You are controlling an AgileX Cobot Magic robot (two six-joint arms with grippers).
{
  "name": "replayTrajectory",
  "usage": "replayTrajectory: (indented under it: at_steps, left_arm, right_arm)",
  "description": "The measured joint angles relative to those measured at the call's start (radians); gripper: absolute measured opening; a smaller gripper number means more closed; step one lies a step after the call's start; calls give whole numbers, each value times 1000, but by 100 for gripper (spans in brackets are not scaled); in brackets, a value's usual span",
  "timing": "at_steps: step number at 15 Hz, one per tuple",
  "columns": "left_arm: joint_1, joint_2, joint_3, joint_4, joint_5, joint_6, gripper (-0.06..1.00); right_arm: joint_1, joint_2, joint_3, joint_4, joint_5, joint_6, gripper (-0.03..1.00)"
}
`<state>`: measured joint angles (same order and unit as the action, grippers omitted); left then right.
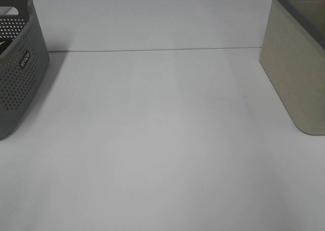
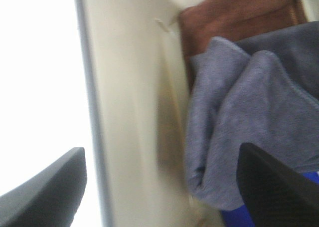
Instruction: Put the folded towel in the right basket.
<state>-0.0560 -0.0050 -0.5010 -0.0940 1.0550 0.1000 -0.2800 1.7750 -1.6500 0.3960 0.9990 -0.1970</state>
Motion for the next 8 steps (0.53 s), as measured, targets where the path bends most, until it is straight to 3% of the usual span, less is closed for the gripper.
replayTrajectory:
  at_steps: [5, 8]
  left_arm:
    - [0, 0, 0, 0, 0, 0, 98]
    - [0, 0, 0, 0, 0, 0, 98]
  right_arm:
    - [95, -83, 0, -29, 126, 4, 78]
    - [244, -156, 0, -90, 211, 30, 78]
